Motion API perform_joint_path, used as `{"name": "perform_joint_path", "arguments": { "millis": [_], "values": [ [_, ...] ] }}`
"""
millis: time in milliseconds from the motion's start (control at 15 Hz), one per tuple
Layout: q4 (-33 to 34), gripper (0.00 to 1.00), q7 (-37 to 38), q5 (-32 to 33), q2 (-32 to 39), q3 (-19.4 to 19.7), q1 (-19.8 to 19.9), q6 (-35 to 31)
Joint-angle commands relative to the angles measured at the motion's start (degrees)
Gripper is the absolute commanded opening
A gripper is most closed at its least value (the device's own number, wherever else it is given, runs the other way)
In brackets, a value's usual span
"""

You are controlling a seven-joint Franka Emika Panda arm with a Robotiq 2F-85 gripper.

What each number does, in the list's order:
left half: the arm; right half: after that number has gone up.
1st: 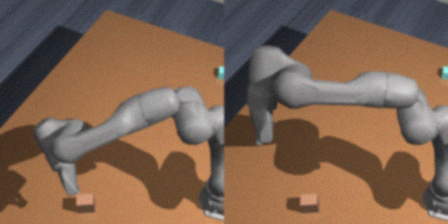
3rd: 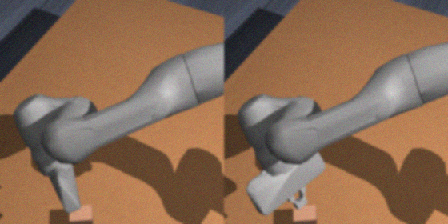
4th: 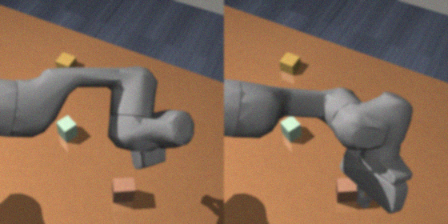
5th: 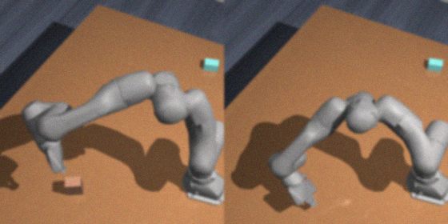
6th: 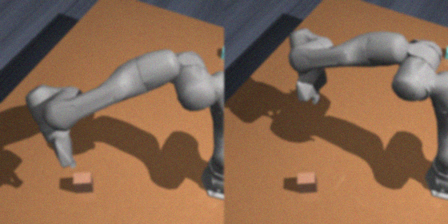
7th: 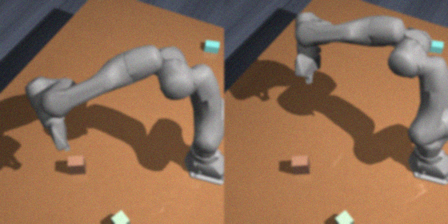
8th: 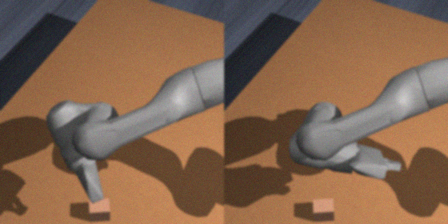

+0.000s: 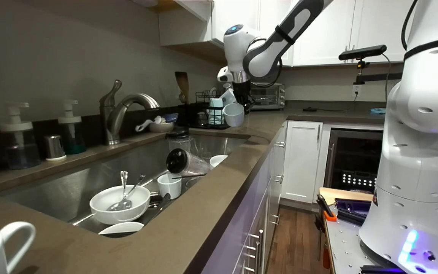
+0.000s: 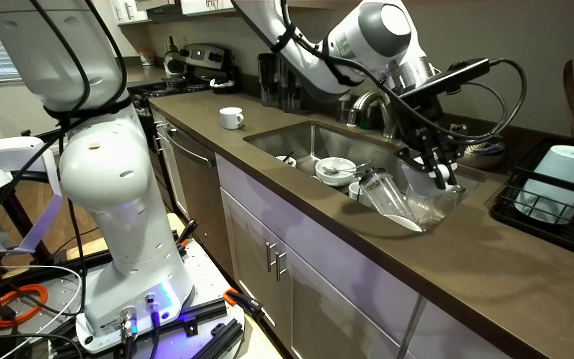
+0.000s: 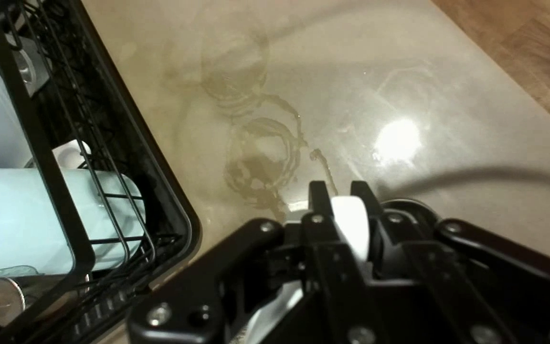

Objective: Pick up the white mug on the right side of the counter, pour the liquid out of the mug and into the sink, place the mug down on the right side of the counter

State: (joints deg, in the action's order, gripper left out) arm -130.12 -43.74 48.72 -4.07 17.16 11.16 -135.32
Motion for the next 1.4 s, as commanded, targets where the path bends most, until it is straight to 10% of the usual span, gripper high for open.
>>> {"name": "perform_joint_path", "arguments": {
  "millis": [0,933,1000,1333],
  "values": [
    [0.14,0.16,-0.14,-0.19,0.05,-0.88,0.93,0.07],
    [0.18,0.16,-0.14,-0.30,0.09,-0.92,0.91,0.06],
    [0.18,0.04,-0.14,-0.30,0.09,-0.92,0.91,0.06],
    [0.08,0.16,-0.03,-0.29,0.82,-0.98,0.98,0.21]
  ]
}}
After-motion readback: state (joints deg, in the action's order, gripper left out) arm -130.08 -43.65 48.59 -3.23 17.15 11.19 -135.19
